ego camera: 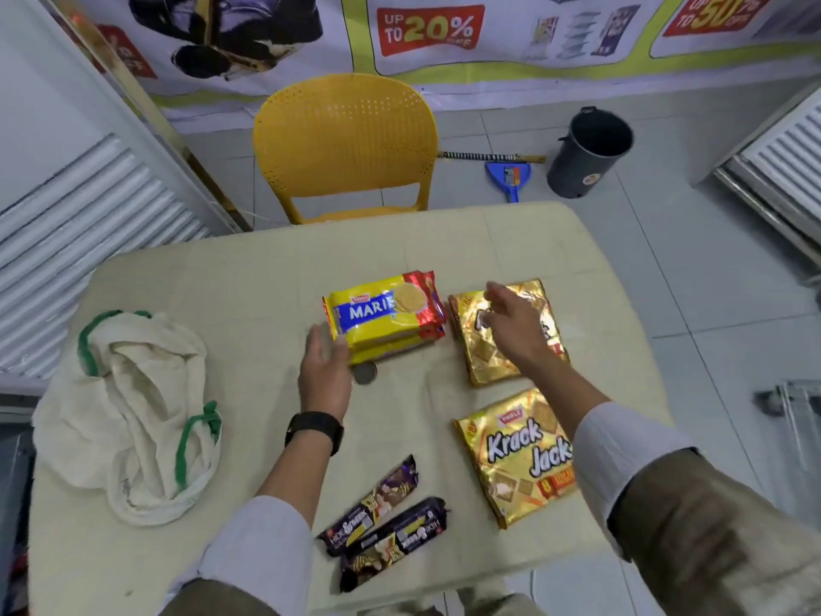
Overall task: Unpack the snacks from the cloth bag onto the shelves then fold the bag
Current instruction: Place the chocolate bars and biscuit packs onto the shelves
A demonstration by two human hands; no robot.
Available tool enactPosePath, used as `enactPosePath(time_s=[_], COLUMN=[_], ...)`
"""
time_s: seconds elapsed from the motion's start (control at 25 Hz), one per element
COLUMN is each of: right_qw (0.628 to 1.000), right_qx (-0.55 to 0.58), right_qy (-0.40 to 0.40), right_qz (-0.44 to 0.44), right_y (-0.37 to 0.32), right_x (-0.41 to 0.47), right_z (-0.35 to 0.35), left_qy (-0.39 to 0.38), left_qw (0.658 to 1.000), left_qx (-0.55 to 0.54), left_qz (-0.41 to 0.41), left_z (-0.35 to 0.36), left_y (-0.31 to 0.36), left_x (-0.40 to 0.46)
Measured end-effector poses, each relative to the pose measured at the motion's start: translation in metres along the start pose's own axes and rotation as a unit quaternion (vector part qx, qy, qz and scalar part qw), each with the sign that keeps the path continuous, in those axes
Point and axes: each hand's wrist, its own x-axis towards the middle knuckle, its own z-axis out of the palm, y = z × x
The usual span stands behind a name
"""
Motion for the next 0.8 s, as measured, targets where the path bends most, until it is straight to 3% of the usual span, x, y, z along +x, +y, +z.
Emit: enactPosePath(time_s=[0.08, 0.16, 0.28, 0.4, 0.52, 0.8], right_qw=[0.998, 0.996, 0.998, 0.996, 0.994, 0.994], right_qx=[0.025, 0.024, -0.035, -0.085, -0.104, -0.025], right_qy=[0.054, 0.077, 0.043, 0.008, -0.017, -0.059], right_qz=[0.014, 0.022, 0.014, 0.019, 0.037, 0.086], right_y=[0.029, 0.060, 0.108, 0.149, 0.182, 0.203], right_x=[-0.015, -0.037, -0.074, -0.103, -0.126, -0.135], right_z=[-0.034, -0.059, -0.081, -0.095, -0.098, -0.099], left_qy=[-0.024, -0.094, -0.172, -0.208, -0.201, -0.141], left_qw=[0.999, 0.995, 0.982, 0.974, 0.970, 0.970], left_qx=[0.023, 0.012, -0.022, 0.011, 0.039, -0.051], left_qz=[0.031, -0.005, -0.076, -0.092, -0.128, -0.189], left_z=[0.010, 0.036, 0.086, 0.125, 0.151, 0.169], left_y=[-0.015, -0.038, -0.067, -0.095, -0.111, -0.115], left_x=[-0.043, -0.092, -0.157, -0.192, -0.210, -0.220])
